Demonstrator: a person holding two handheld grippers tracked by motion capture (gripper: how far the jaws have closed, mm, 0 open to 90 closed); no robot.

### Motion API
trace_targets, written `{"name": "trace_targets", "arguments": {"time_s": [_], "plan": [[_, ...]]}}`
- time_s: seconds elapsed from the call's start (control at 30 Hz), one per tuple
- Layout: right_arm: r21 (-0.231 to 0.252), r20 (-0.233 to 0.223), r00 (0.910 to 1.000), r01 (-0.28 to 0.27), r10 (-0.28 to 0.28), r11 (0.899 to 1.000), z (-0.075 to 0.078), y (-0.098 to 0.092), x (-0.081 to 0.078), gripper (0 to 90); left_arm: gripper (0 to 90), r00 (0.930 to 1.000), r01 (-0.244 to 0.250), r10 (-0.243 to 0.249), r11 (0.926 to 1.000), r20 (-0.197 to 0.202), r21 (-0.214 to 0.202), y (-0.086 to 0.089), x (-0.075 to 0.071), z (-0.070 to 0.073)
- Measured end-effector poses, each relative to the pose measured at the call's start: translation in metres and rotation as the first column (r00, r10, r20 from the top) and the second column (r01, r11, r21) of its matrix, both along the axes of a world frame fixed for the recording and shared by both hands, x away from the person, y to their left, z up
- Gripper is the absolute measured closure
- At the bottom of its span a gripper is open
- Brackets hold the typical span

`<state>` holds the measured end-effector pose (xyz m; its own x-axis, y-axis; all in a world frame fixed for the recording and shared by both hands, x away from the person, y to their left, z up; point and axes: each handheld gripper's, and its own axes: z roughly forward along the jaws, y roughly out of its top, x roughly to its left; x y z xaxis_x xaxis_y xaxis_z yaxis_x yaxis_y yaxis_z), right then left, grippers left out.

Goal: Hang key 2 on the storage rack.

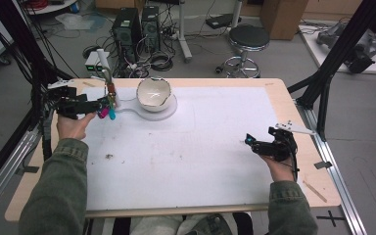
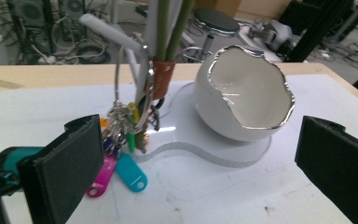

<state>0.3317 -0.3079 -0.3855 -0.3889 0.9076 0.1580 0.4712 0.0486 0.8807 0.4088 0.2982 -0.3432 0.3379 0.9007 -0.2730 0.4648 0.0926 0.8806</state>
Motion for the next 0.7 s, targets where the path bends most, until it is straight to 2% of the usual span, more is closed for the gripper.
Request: {"name": "trace_targets", "arguments": {"time_s": [0.07, 0.1, 0.2, 0.4, 0.5, 0.7], "plan": [[-0.003, 0.001, 1.0000, 0.000, 0.000, 1.000, 0.000, 0.000, 0.000, 0.7, 1.6, 0.9999, -0.014, 0.014, 0.9999, -0.007, -0.002, 0.003, -0.004, -0.002], [-0.003, 0.001, 1.0000, 0.000, 0.000, 1.000, 0.000, 0.000, 0.000, 0.7, 1.6, 0.9998, -0.015, 0.015, 0.9998, -0.011, 0.014, 0.004, -0.006, -0.003], [-0.003, 0.001, 1.0000, 0.002, -0.002, 1.000, 0.000, 0.000, 0.000, 0.7, 1.6, 0.9996, -0.029, 0.029, 0.9992, 0.004, 0.026, 0.006, -0.013, -0.004], [-0.011, 0.005, 1.0000, 0.007, -0.007, 1.000, 0.000, 0.000, -0.001, 0.7, 1.6, 0.9986, -0.052, 0.052, 0.9973, 0.011, 0.051, 0.009, -0.024, -0.009], [-0.015, 0.005, 0.9999, 0.012, -0.011, 1.000, 0.000, 0.000, -0.001, 0.7, 1.6, 0.9979, -0.063, 0.062, 0.9973, 0.020, 0.038, 0.011, -0.029, -0.011], [-0.031, 0.009, 0.9996, 0.028, -0.027, 0.999, 0.000, -0.001, -0.001, 0.7, 1.6, 0.9948, -0.102, 0.101, 0.9923, 0.013, 0.071, 0.011, -0.037, -0.013]]}}
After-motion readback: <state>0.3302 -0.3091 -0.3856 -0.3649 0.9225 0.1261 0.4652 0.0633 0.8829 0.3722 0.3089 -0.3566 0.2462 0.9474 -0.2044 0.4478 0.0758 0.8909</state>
